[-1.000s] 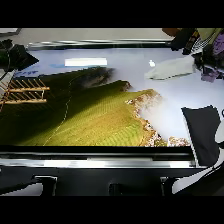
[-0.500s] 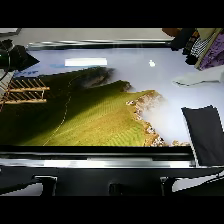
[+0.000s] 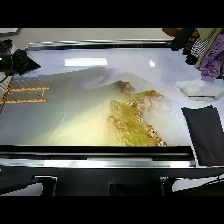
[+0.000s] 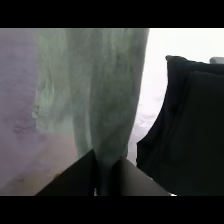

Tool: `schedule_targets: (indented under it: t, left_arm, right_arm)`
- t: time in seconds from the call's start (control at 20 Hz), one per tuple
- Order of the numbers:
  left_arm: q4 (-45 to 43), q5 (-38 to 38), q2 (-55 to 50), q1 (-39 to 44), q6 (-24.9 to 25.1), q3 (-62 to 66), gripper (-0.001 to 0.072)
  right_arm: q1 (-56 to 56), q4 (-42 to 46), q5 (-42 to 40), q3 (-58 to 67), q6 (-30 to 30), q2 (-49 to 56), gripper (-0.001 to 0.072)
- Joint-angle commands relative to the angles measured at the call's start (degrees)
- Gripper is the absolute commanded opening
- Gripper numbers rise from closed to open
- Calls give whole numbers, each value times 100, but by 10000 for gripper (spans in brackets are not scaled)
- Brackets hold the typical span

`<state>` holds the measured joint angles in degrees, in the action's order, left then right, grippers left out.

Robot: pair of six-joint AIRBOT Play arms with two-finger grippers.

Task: Fold the clothes and pants, and hang the long-sleeved shirts on hangers.

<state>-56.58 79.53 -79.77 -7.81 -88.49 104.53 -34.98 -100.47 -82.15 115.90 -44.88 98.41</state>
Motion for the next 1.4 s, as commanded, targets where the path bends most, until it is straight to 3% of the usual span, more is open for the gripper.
schedule_targets:
  t: [0.0, 0.2, 0.45, 1.15, 1.35]
  left_arm:
    - [0, 70, -2, 4, 2, -2, 18]
    - [-2, 61, -4, 2, 4, -2, 18]
    - [24, 284, -2, 4, 0, -2, 18]
    - [20, 363, -2, 4, 0, -2, 18]
    - [15, 358, -4, 4, 4, -2, 18]
  right_arm:
    - [-4, 111, -629, 0, 365, -116, 43]
    - [-4, 227, -1043, 0, 367, -273, 44]
    - [-4, 885, -1740, -4, -72, -380, 44]
    - [-4, 1502, -2291, -59, -435, -857, 44]
    - [-4, 2107, -2280, -973, -776, -859, 45]
